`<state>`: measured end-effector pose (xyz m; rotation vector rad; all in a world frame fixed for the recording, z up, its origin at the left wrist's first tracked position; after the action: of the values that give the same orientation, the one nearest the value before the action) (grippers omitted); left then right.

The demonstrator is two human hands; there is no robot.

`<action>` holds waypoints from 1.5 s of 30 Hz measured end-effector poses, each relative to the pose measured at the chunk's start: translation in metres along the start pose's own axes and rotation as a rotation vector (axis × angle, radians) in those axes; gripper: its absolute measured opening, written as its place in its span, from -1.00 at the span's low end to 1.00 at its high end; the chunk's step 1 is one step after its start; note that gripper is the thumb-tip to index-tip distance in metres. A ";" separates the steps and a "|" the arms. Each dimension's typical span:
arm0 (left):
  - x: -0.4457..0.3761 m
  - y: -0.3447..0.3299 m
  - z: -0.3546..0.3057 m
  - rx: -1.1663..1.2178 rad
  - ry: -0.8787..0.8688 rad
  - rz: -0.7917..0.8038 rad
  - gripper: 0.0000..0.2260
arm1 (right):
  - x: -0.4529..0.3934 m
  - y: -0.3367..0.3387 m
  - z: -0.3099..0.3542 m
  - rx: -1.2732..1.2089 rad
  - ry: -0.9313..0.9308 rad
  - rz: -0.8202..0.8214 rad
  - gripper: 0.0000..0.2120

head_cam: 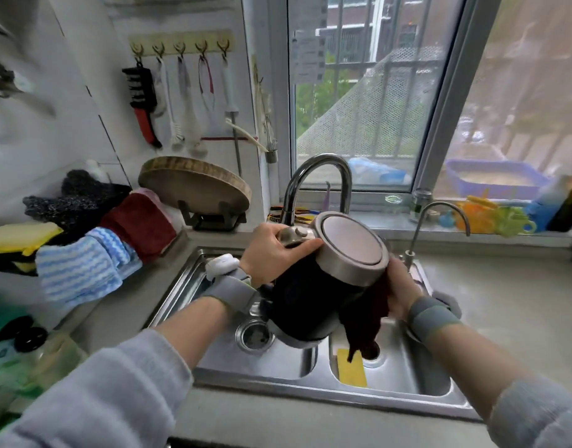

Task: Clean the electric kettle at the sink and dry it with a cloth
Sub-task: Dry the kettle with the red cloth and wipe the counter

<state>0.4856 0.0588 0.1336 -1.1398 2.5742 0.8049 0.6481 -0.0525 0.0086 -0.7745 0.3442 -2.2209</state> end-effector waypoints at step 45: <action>-0.202 -0.636 -0.054 0.296 0.477 0.253 -0.47 | -0.118 0.568 0.327 0.400 0.172 -0.653 -0.31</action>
<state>1.0914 -0.1970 0.0073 -1.0229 3.1364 0.1837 1.2366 -0.3585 -0.0458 -0.5178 -0.3218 -2.8435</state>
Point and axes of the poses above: each hand's wrist, its own x-axis away from the middle knuckle, its own y-axis out of the back of the hand, z = x × y, the point moved 8 cm from there along -x, towards the middle knuckle, and after that the axes turned 4 degrees about -z, right-handed, at the moved point
